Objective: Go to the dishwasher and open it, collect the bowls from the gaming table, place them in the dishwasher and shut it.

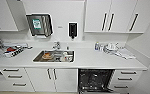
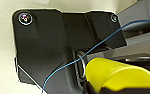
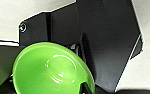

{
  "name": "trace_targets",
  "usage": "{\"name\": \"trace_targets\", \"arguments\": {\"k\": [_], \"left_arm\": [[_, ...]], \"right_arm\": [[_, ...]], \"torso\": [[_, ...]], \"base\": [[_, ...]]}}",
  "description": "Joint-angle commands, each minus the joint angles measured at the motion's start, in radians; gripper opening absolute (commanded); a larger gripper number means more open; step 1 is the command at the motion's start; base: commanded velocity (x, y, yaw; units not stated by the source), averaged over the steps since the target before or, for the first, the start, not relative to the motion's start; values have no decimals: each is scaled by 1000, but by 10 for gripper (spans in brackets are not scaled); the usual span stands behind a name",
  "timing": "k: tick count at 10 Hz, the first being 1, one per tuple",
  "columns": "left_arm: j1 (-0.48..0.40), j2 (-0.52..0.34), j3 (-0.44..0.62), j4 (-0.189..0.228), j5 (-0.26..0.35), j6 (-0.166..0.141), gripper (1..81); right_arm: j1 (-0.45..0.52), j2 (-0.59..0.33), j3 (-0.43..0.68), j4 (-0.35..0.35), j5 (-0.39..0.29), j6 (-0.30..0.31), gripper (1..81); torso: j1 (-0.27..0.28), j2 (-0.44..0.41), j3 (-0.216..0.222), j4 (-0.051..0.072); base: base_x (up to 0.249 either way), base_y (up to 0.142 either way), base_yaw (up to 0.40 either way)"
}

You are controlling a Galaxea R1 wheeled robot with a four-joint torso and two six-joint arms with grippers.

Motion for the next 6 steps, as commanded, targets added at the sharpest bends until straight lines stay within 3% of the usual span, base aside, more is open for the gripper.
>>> {"name": "trace_targets", "arguments": {"k": [1, 6], "left_arm": [[-23, -4, 2, 9, 32, 0, 10], [-22, -7, 2, 7, 21, 0, 10]], "right_arm": [[34, 2, 5, -4, -49, -2, 10], [36, 0, 5, -2, -49, -2, 10]], "torso": [[0, 0, 0, 0], [0, 0, 0, 0]], "base": [[134, -76, 0], [135, -76, 0]]}}
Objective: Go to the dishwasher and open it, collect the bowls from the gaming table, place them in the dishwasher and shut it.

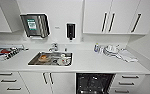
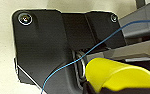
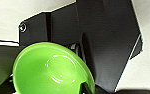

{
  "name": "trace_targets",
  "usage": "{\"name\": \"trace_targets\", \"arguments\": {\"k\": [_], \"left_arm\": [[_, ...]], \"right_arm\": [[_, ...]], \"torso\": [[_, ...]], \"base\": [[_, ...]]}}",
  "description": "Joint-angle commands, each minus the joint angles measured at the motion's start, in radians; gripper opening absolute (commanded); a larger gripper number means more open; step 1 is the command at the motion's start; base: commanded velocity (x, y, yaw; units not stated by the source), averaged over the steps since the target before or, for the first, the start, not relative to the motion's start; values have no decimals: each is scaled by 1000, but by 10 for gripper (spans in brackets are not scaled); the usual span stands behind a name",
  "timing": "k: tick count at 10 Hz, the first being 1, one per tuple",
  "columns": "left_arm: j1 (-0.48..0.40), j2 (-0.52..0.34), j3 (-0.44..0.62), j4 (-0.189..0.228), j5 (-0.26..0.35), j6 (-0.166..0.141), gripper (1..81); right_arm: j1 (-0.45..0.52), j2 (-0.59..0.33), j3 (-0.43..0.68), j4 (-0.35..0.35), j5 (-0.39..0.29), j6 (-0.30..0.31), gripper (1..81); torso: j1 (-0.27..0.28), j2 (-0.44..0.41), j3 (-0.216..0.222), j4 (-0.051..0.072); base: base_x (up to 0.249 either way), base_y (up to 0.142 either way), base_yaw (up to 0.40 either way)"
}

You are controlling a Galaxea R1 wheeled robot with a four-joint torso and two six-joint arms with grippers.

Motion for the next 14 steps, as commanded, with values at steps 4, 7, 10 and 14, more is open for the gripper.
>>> {"name": "trace_targets", "arguments": {"k": [4, 7, 10, 14], "left_arm": [[-20, -7, 2, 9, 21, 0, 10], [-20, -7, 2, 9, 19, 0, 10], [-16, -7, 2, 9, 19, 0, 10], [-5, -12, 2, 18, -19, -1, 10]], "right_arm": [[36, 1, 5, -3, -49, -2, 10], [34, 0, 5, -3, -49, -2, 10], [36, -6, 8, 4, -44, -4, 10], [30, -43, 57, 14, -15, -2, 10]], "torso": [[0, 0, 0, 0], [0, 0, 0, 0], [1, 1, 0, 0], [0, 0, 0, 0]], "base": [[135, -76, 0], [134, -72, 0], [61, 0, 0], [0, 0, 0]]}}
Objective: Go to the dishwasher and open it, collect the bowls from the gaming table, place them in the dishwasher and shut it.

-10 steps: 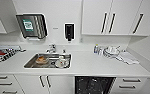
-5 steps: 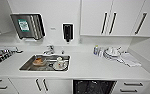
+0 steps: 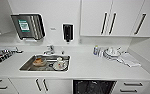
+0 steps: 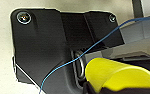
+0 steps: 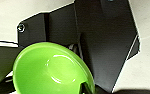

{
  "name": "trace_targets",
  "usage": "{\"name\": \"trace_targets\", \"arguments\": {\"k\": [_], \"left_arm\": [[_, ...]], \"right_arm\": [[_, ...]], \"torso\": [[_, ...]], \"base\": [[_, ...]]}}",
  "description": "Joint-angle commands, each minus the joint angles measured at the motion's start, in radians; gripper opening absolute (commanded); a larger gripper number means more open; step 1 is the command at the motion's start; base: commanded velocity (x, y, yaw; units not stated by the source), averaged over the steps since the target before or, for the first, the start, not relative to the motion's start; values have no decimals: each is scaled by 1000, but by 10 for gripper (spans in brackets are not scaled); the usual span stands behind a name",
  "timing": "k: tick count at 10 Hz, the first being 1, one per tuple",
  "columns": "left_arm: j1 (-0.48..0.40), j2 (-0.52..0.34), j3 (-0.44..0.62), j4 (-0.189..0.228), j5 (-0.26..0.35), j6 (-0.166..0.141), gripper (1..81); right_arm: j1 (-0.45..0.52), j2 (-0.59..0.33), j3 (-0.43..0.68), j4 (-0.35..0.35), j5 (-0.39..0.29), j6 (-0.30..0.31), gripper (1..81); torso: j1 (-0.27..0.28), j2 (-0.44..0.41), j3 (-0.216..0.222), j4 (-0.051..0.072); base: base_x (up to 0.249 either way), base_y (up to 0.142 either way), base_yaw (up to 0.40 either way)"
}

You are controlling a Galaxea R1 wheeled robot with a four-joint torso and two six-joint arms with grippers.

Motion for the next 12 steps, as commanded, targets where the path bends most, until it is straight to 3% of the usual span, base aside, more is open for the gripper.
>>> {"name": "trace_targets", "arguments": {"k": [1, 3, 6, 12], "left_arm": [[-14, -17, 8, 20, 8, -1, 10], [0, -63, 81, 35, -44, -1, 10], [8, -165, 250, 38, -50, -1, 10], [9, -316, 471, 38, -55, 4, 10]], "right_arm": [[26, -63, 104, 11, -21, 0, 10], [17, -151, 247, 11, 4, 6, 10], [13, -243, 395, 9, 22, 10, 10], [16, -248, 395, 9, 41, 10, 10]], "torso": [[0, 0, 0, 0], [0, 0, 0, 0], [0, 0, 0, 0], [-1, 0, -186, 0]], "base": [[0, 0, 0], [0, 0, 0], [0, 0, 0], [0, 0, 0]]}}
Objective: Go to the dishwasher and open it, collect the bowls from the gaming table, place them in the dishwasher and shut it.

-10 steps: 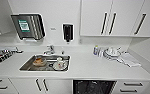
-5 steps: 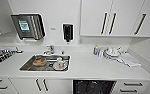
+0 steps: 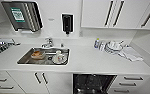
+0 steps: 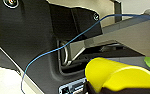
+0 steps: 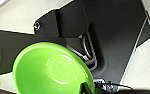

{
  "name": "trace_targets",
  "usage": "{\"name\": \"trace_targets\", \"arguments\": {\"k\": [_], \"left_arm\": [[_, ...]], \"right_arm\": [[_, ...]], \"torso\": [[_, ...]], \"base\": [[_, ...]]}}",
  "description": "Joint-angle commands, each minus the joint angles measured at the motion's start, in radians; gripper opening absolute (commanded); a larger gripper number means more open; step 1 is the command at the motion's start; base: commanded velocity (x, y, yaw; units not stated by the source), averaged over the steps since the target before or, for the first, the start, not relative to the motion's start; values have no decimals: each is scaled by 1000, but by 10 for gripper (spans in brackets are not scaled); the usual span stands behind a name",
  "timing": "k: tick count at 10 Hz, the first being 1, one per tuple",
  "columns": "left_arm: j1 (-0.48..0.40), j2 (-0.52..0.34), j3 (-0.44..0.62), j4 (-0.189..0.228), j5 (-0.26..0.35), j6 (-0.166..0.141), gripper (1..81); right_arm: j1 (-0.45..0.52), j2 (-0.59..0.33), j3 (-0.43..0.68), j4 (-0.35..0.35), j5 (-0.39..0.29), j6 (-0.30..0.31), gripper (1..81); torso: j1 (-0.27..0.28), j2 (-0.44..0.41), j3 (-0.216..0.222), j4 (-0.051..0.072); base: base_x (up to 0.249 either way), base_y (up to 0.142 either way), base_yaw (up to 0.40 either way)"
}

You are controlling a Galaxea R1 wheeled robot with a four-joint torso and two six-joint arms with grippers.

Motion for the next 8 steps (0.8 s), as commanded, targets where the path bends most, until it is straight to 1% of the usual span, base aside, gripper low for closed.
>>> {"name": "trace_targets", "arguments": {"k": [1, 2, 3, 4, 5, 6, 7, 8], "left_arm": [[-4, -115, 156, 22, 19, 5, 10], [-2, -153, 208, 22, 19, 7, 10], [-4, -207, 274, 20, 3, 7, 10], [-4, -271, 347, 20, -30, 9, 10], [-4, -340, 427, 16, -41, 10, 10], [-18, -391, 486, 8, -40, 10, 10], [-42, -435, 532, -12, -32, 10, 10], [-79, -460, 573, -21, -15, 12, 10]], "right_arm": [[24, -15, 17, 3, -40, 2, 10], [24, -17, 18, 3, -40, 0, 10], [26, -18, 20, 3, -40, 2, 10], [26, -20, 17, 5, -40, 2, 10], [26, -20, 15, 3, -40, 2, 10], [29, -20, 15, 3, -40, 2, 10], [30, -20, 15, 3, -40, 2, 10], [32, -20, 15, 3, -40, 2, 10]], "torso": [[0, 0, -89, 0], [0, 0, -29, 0], [0, 0, -57, 0], [1, 1, -65, 0], [0, 1, -73, 0], [1, 1, -72, 0], [1, 1, -70, 0], [1, 1, -71, 0]], "base": [[0, 0, 0], [0, 0, 0], [0, 0, 0], [0, 0, 0], [0, 0, 0], [0, 0, 0], [0, 0, 0], [0, 0, 0]]}}
